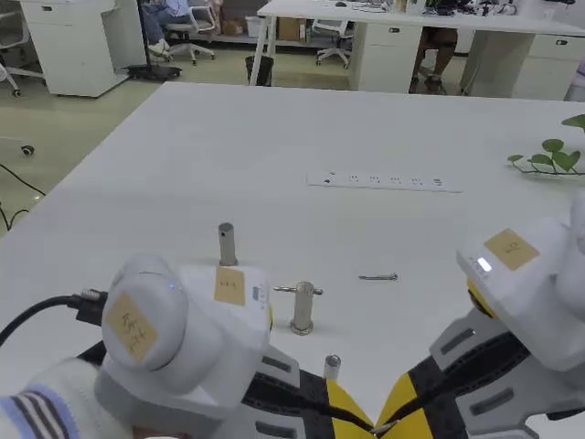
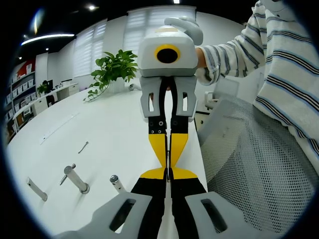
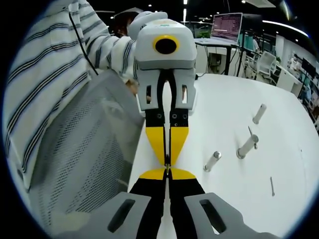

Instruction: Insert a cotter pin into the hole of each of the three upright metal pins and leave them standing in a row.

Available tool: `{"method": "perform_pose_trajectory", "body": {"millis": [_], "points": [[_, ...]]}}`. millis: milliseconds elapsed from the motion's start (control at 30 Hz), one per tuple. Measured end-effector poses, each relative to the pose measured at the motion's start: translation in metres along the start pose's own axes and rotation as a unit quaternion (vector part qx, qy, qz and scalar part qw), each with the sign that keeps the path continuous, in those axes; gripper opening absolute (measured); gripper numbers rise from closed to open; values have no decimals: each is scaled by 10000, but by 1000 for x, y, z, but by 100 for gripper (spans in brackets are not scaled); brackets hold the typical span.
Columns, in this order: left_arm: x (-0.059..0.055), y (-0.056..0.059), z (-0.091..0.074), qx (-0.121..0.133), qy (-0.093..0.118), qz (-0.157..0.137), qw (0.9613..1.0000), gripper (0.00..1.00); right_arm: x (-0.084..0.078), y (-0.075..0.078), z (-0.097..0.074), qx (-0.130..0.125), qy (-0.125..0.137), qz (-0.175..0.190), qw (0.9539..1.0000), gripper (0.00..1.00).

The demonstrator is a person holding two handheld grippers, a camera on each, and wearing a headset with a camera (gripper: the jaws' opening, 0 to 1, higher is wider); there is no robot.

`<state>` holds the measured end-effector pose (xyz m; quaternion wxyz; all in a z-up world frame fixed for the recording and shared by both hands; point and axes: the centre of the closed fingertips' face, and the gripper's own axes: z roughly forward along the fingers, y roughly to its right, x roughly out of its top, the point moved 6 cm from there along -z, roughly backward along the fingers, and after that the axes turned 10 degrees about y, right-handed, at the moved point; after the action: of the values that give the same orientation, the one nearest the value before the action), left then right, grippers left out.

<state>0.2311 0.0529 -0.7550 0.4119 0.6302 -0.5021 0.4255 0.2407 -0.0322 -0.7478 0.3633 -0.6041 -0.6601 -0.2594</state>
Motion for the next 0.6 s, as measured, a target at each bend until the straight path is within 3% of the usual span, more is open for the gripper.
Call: {"method": "perform_pose_trajectory", "body": {"millis": [267,600], "points": [[2,0,0,-119,-145,30,9998,0,-3,0,2,37,-36,12,10000,3],[5,1,1,-79,-67,-90,9999,0,-9,-1,4,-8,-139,-35,9999,3]]}}
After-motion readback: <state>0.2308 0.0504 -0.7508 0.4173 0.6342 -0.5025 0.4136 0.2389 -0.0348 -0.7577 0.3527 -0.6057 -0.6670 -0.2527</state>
